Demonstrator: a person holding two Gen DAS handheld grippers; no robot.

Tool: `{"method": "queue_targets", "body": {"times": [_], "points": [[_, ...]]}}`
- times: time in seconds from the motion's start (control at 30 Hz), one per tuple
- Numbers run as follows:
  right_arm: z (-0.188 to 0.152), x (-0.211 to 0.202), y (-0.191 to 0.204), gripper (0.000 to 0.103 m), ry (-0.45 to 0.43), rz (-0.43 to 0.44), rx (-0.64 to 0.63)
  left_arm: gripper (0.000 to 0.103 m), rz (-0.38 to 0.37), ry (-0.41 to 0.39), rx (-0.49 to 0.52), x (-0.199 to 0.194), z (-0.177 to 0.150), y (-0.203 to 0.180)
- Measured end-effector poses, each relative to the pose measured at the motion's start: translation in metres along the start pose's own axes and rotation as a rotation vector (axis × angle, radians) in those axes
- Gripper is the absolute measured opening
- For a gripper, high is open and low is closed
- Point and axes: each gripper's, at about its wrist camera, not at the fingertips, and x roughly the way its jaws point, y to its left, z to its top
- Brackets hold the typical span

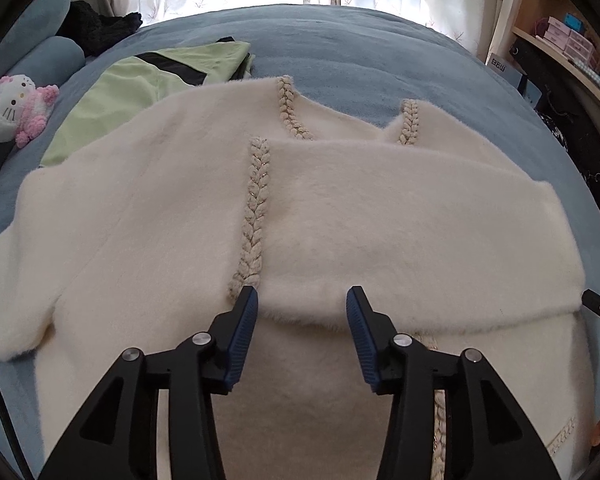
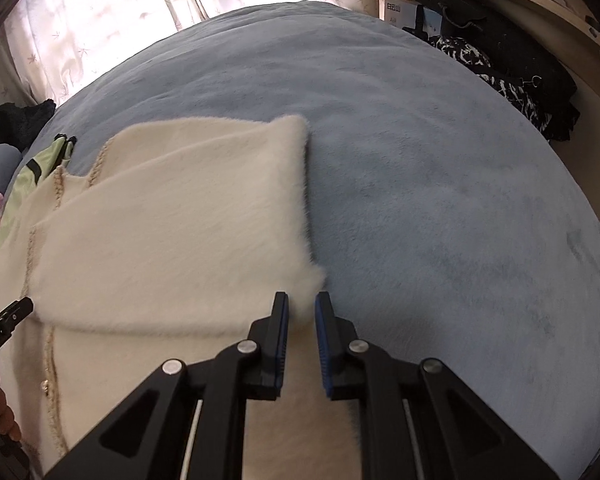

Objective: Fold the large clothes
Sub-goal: 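Release and lift both grippers, moving the left gripper toward the other sleeve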

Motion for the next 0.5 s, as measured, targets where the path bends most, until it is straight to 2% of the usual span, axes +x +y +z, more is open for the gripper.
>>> {"method": "queue_targets", "body": {"times": [0.17,0.3,0.37,0.43,0.5], "points": [[-0.009,-0.014,0.009,0.013,-0.004,0.002,0.003,0.064,-0.005,-0.021,-0.007,-0.020,-0.008,0.002],[-0.020,-0.026,0.018,0.014,0.005,0.014,-0.001,0.070,-0.006,-0.037,0.011,-0.040,-0.017,0.000],[-0.026,-0.031,0.020,0.018,0.001,0.010,-0.006,0.072,-0.004,-0.049,0.025,-0.050,-0.023,-0.001],[-0.033,-0.036,0.023,0.033,0.001,0.014,0.002,0.075,-0.007,-0.055,0.035,-0.059,-0.029,-0.003],[-0.043,-0.041,0.025,0.036,0.003,0.019,0.016,0.075,-0.010,-0.056,0.039,-0.067,-0.035,-0.004]]}}
